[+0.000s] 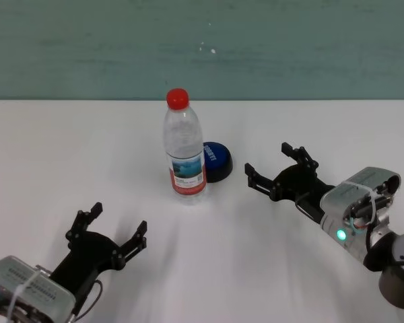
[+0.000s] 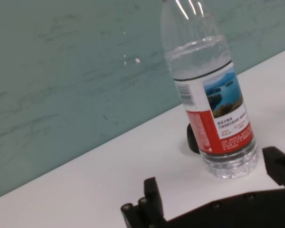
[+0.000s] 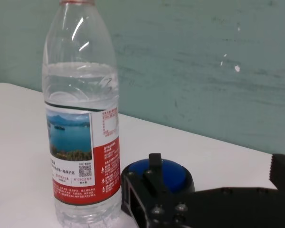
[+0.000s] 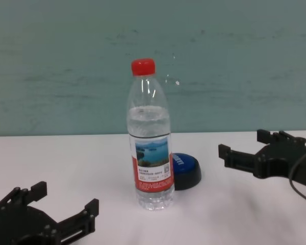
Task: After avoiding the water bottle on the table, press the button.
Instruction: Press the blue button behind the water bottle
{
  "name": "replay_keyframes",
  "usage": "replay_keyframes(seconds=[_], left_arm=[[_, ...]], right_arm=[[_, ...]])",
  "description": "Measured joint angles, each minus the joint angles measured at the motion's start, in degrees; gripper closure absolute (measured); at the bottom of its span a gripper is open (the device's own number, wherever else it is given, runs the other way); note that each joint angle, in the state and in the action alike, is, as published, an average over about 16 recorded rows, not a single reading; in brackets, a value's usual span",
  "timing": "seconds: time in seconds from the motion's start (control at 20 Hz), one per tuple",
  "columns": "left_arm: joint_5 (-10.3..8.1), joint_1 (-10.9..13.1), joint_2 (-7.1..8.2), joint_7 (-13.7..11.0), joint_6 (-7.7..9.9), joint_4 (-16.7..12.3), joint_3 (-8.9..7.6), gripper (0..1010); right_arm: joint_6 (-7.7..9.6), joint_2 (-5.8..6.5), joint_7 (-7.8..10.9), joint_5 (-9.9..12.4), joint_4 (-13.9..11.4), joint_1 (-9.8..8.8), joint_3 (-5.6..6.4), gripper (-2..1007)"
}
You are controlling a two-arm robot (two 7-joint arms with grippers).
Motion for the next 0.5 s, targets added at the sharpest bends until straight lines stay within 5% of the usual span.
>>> replay_keyframes(seconds=[0.5], left_arm=[[0.0, 0.0, 0.0, 0.0, 0.0, 0.0, 0.0, 10]], right_arm=[[-0.08, 0.04, 0.02, 0.0, 0.1, 0.07, -0.13, 1]])
